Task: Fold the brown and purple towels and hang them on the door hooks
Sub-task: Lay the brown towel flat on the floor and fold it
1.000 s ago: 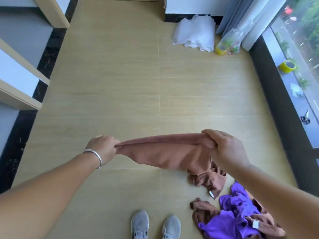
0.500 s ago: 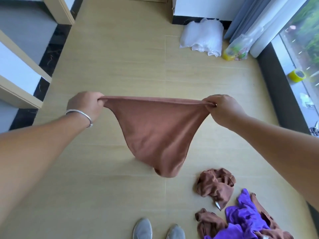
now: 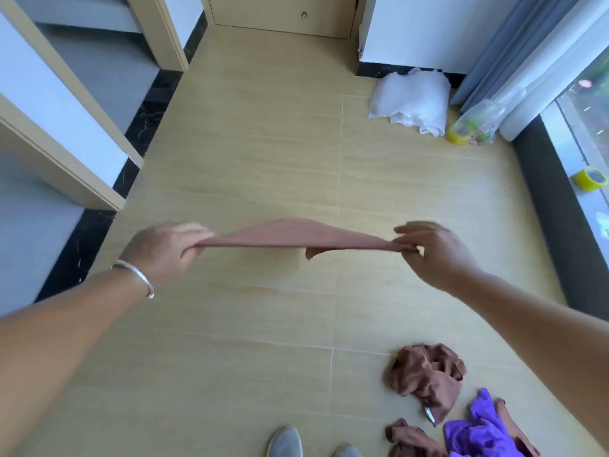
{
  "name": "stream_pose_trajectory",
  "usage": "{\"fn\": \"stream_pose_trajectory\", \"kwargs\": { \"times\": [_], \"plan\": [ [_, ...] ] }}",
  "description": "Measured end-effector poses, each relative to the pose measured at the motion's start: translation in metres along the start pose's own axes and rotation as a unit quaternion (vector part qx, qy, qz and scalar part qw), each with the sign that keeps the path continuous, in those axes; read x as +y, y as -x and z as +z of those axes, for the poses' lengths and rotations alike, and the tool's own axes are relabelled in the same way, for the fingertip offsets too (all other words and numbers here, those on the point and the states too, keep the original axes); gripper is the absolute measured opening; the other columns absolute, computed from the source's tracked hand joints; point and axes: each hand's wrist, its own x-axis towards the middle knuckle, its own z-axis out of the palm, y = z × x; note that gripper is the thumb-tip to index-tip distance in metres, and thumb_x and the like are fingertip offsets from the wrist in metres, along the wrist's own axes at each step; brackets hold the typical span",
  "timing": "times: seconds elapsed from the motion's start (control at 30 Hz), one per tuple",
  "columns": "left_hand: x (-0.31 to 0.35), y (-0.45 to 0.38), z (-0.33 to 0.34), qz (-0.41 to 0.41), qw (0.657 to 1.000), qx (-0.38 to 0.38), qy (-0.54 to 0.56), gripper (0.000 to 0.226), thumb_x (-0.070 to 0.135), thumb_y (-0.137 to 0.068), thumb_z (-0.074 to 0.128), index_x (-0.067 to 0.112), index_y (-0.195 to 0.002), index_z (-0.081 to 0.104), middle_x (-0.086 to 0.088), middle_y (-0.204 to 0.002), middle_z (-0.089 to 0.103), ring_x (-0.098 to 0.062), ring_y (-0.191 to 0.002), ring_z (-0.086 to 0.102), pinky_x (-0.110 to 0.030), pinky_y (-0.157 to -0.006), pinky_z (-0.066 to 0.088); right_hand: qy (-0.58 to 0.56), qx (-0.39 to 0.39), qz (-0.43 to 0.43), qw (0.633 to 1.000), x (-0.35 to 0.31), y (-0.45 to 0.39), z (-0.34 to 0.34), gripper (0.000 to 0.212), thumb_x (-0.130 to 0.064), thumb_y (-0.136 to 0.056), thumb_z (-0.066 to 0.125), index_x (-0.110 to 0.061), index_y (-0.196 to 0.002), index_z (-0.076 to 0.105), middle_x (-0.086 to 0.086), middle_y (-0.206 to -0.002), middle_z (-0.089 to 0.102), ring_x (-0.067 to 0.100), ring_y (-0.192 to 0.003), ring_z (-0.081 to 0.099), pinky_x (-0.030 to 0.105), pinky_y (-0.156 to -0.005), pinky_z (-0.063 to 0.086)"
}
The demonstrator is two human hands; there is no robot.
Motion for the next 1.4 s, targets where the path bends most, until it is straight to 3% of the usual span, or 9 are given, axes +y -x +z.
{"fn": "stream_pose_trajectory", "kwargs": {
  "times": [0.13,0.27,0.43,0.67,0.77,0.87,1.13,1.27,1.4],
  "plan": [
    [0.007,0.066,0.053,0.036,0.999,-0.019,0.017,0.039,0.029,-0.08,0.046,0.011,-0.09,0.078,-0.003,-0.095,0.075,-0.014,-0.093,0.058,-0.03,-0.087,0.042,-0.034,-0.036,0.023,0.998,0.019,0.064,0.07,0.031,0.003,-0.074,0.071,-0.02,-0.093,0.079,-0.005,-0.106,0.073,0.023,-0.109,0.063,0.023,-0.097,0.041],
    [0.013,0.131,0.11,0.029,0.996,-0.077,0.045,0.036,0.029,-0.078,0.046,0.016,-0.086,0.078,0.002,-0.093,0.074,-0.008,-0.096,0.055,-0.028,-0.091,0.04,-0.071,-0.107,0.077,0.989,0.038,0.13,0.143,0.028,-0.012,-0.076,0.064,-0.029,-0.094,0.078,-0.02,-0.104,0.068,0.013,-0.108,0.06,0.01,-0.094,0.034],
    [0.024,0.205,0.184,0.008,0.986,-0.146,0.074,0.034,0.031,-0.073,0.045,0.021,-0.079,0.077,0.009,-0.085,0.073,-0.004,-0.092,0.054,-0.023,-0.084,0.041,-0.101,-0.156,0.096,0.978,0.064,0.2,0.231,0.032,-0.03,-0.08,0.049,-0.031,-0.098,0.076,-0.027,-0.104,0.064,0.006,-0.105,0.059,0.015,-0.099,0.039],
    [0.037,0.273,0.276,-0.109,0.963,-0.23,0.085,0.012,0.019,-0.076,0.067,0.03,-0.074,0.068,0.02,-0.078,0.064,-0.003,-0.077,0.057,-0.02,-0.059,0.045,-0.082,-0.193,0.129,0.969,0.093,0.249,0.314,0.02,-0.019,-0.077,0.063,-0.024,-0.09,0.077,-0.015,-0.096,0.07,0.015,-0.095,0.065,0.016,-0.088,0.04],
    [0.037,0.269,0.304,-0.24,0.922,-0.279,0.118,0.032,0.02,-0.081,0.074,0.045,-0.069,0.059,0.021,-0.077,0.062,-0.009,-0.076,0.061,-0.028,-0.062,0.047,-0.08,-0.205,0.177,0.959,0.105,0.242,0.338,0.014,-0.013,-0.083,0.071,-0.022,-0.09,0.078,-0.012,-0.098,0.069,0.01,-0.095,0.058,0.02,-0.085,0.039],
    [0.029,0.239,0.33,-0.325,0.895,-0.256,0.168,0.035,0.024,-0.081,0.076,0.049,-0.065,0.058,0.018,-0.08,0.066,-0.012,-0.081,0.064,-0.032,-0.074,0.05,-0.085,-0.191,0.206,0.956,0.12,0.215,0.359,0.006,-0.022,-0.086,0.071,-0.021,-0.087,0.076,-0.017,-0.09,0.065,0.009,-0.093,0.058,0.019,-0.078,0.037],
    [-0.051,0.089,0.429,-0.349,0.913,-0.137,0.162,0.01,0.021,-0.09,0.064,0.026,-0.083,0.07,0.009,-0.086,0.068,-0.015,-0.087,0.061,-0.028,-0.076,0.043,-0.181,-0.063,0.306,0.933,0.168,0.046,0.41,0.025,-0.034,-0.094,0.057,-0.025,-0.071,0.062,-0.012,-0.066,0.061,0.008,-0.067,0.058,0.021,-0.057,0.038],
    [-0.094,0.015,0.514,-0.345,0.921,-0.137,0.113,0.012,0.024,-0.093,0.057,0.025,-0.089,0.068,0.001,-0.101,0.071,-0.022,-0.094,0.062,-0.03,-0.076,0.045,-0.201,0.002,0.328,0.923,0.206,-0.041,0.47,0.022,-0.035,-0.095,0.053,-0.019,-0.093,0.068,-0.001,-0.089,0.07,0.022,-0.09,0.065,0.028,-0.07,0.043],
    [-0.088,0.006,0.588,-0.344,0.934,-0.085,0.049,0.062,0.014,-0.088,0.056,0.017,-0.147,0.036,-0.011,-0.148,0.038,-0.033,-0.13,0.045,-0.042,-0.103,0.041,-0.16,0.015,0.329,0.931,0.223,-0.055,0.533,0.056,-0.041,-0.091,0.055,-0.018,-0.14,0.042,0.004,-0.142,0.045,0.025,-0.122,0.051,0.035,-0.096,0.043]
  ]
}}
